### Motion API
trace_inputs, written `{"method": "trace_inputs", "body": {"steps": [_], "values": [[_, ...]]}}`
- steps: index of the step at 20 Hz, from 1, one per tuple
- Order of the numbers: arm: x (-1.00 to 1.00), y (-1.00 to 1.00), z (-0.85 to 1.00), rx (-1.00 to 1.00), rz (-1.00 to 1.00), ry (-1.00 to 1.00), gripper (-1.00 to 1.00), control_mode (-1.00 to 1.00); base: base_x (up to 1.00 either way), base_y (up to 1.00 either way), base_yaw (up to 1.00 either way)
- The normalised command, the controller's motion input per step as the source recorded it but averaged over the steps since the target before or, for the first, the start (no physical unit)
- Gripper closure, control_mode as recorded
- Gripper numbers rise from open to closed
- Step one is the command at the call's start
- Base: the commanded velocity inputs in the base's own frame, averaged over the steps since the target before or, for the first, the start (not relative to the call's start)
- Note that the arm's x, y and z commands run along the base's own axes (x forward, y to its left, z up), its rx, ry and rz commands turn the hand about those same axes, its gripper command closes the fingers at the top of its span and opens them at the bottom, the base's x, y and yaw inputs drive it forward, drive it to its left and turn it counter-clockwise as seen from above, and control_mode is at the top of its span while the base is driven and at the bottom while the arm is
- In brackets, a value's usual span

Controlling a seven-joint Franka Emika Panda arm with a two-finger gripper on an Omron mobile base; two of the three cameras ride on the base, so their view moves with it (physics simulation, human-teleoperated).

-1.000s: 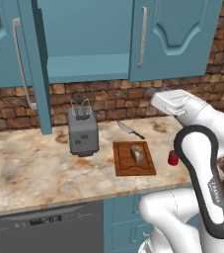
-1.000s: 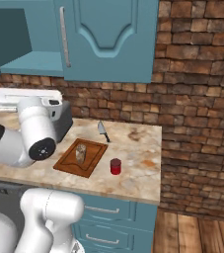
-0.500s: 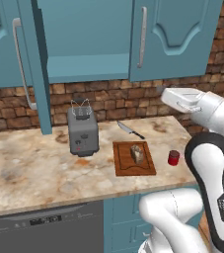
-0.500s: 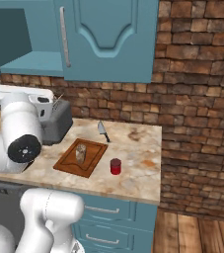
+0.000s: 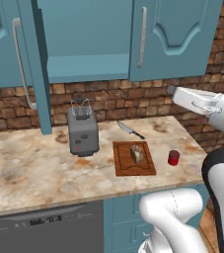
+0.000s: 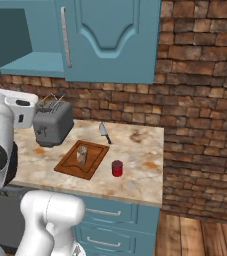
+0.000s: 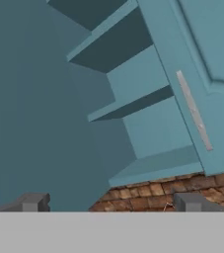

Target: Pick the bread, place it on the cutting board, pick the jam, place it on the counter, and close the cabinet.

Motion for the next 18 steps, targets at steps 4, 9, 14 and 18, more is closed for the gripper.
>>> {"method": "trace_inputs", "body": {"steps": [4,9,14,18], "values": [[-0.54,0.08,0.0,0.0,-0.03,0.0,-1.0,-1.0,0.0,0.0,0.0],[-0.54,0.05,0.0,0.0,-0.01,0.0,-1.0,-1.0,0.0,0.0,0.0],[-0.41,0.18,0.0,-0.02,-0.01,0.0,-1.0,-1.0,0.0,0.0,0.0],[-0.27,0.33,0.0,-0.04,0.0,0.0,-1.0,-1.0,0.0,0.0,0.0]]}}
